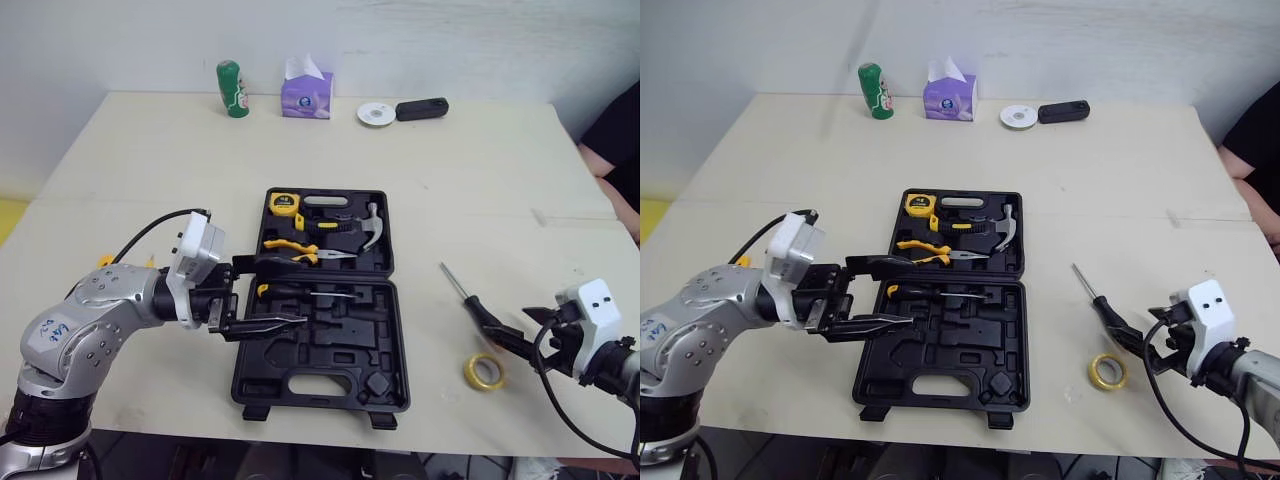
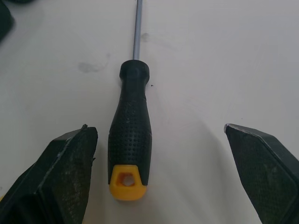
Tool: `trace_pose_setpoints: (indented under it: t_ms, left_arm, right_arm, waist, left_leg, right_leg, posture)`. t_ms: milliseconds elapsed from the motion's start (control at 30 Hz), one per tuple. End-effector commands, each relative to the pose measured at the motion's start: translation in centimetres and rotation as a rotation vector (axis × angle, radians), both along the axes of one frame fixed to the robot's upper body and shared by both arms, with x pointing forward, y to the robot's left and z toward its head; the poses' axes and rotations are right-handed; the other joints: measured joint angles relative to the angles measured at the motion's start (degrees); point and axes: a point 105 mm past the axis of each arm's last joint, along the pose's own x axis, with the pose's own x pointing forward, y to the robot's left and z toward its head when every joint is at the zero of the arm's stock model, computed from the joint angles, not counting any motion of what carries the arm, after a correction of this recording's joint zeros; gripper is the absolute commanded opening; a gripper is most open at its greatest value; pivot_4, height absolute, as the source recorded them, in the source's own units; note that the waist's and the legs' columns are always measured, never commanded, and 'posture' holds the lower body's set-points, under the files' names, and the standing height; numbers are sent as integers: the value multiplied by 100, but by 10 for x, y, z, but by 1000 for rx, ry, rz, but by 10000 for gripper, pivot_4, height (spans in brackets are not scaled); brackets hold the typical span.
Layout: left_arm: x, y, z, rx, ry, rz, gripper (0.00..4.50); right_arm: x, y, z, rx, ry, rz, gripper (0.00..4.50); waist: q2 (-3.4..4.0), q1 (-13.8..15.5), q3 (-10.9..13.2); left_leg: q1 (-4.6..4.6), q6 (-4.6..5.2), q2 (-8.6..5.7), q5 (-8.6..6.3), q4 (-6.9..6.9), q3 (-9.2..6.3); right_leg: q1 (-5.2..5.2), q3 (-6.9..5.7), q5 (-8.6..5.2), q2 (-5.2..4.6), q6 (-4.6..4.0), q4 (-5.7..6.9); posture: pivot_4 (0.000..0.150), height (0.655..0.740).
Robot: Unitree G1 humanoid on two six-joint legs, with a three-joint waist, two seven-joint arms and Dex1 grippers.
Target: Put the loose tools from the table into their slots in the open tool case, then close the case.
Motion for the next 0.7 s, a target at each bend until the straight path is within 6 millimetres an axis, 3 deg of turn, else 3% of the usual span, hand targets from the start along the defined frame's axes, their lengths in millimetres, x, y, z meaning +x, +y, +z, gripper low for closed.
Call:
trace_pose_setpoints:
  t_ms: [33, 167, 200, 267, 333, 367, 467, 567, 700]
  left_arm:
    - [-10, -6, 8, -13, -26, -46, 44353]
    - [-21, -12, 16, -65, 17, -117, 44353]
    - [-21, -12, 15, -53, 17, -122, 44847]
    - [-22, -12, 13, -32, 13, -127, 45000]
    - [-22, -11, 11, -20, 11, -124, 45000]
    - [-21, -11, 10, -17, 10, -122, 45000]
    - [-21, -11, 11, -15, 6, -123, 45000]
    - [-19, -11, 11, -14, -5, -126, 45000]
    - [-9, -14, 26, -108, -71, -98, 45000]
  right_arm:
    - [3, 2, 0, -6, -8, 14, 45000]
    - [6, 5, -2, 11, 0, 18, 45000]
    - [6, 5, -3, 5, 4, 23, 42530]
    - [6, 5, -4, 3, 13, 31, 36792]
    - [5, 9, -6, 16, 22, 57, 27881]
    - [4, 11, -7, 24, 25, 69, 21175]
    - [5, 9, -8, 21, 17, 57, 9862]
    - [7, 7, -7, 9, -10, 43, 10040]
    - [14, 4, -2, -34, -76, 54, 10040]
  waist:
    - [0, 2, 0]
    - [0, 2, 0]
    - [0, 1, 0]
    - [0, 2, 0]
    - [0, 4, 0]
    - [0, 4, 0]
    - [0, 4, 0]
    - [0, 5, 0]
    - [0, 4, 0]
  left_leg:
    - [0, 0, 0, 0, 0, 0]
    - [0, 0, 1, 0, 0, -1]
    - [-1, 0, 1, 0, 0, -1]
    - [0, -1, 1, 0, 0, -1]
    - [-1, -1, 1, 0, 0, -1]
    - [-1, -1, 0, 0, 1, -1]
    - [-1, -1, 0, 0, 1, -1]
    - [0, -1, 1, 0, 1, -1]
    - [0, -1, 0, 0, 5, 0]
  right_leg:
    - [0, 0, 0, 0, 0, 0]
    - [0, 1, 0, -1, 0, -1]
    - [0, 0, 0, -1, 0, -1]
    - [0, 0, 0, 0, 0, 0]
    - [0, -1, 0, 1, 0, -1]
    - [0, -1, 0, 1, 0, -1]
    - [0, -1, 0, 1, 0, -1]
    - [1, 0, 0, 1, 0, -1]
    - [2, 0, 0, 2, 0, 0]
  posture:
    - [1500, 7400]
    - [1500, 7400]
    - [1500, 7400]
    - [1500, 7400]
    - [1500, 7400]
    - [1500, 7400]
    - [1500, 7400]
    - [1500, 7400]
    - [1500, 7400]
